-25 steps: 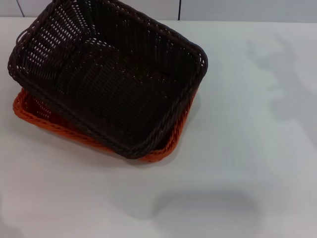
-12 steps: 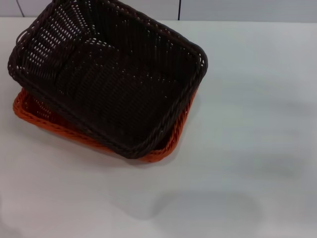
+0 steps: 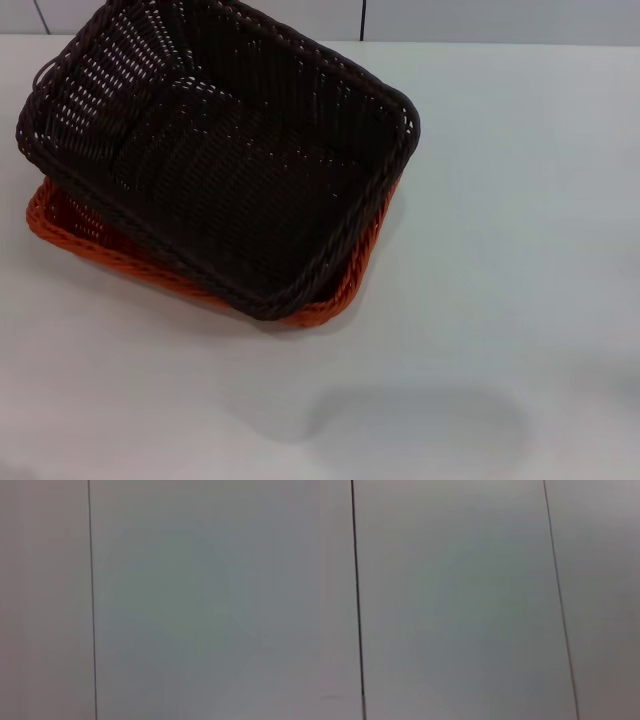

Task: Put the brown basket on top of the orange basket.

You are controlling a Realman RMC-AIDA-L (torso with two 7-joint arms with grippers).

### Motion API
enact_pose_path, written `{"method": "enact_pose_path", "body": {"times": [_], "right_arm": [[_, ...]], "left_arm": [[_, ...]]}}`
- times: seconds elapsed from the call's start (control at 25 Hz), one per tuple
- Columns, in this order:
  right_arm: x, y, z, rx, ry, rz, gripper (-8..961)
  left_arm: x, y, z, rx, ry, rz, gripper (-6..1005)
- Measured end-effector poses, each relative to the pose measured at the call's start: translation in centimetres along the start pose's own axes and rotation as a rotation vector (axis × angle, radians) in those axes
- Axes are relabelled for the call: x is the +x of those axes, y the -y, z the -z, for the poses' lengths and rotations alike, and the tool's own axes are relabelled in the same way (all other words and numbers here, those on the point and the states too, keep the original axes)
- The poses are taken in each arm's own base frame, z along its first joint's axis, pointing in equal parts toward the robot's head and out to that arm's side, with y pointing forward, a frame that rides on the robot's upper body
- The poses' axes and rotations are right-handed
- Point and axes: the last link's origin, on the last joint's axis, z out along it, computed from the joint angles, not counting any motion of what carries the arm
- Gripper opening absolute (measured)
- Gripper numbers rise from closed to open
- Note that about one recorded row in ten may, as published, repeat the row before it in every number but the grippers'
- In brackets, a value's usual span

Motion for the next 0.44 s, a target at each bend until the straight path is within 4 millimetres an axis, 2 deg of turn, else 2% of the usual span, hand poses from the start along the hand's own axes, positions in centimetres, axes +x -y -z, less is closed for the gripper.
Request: {"method": "enact_pose_path", "body": {"times": [0.44], "right_arm": [[0.35, 0.31, -0.11, 0.004, -0.009, 0.023, 787]], "left_arm": [[-0.32, -0.29, 0.33, -0.010, 0.009, -0.004, 767]]}}
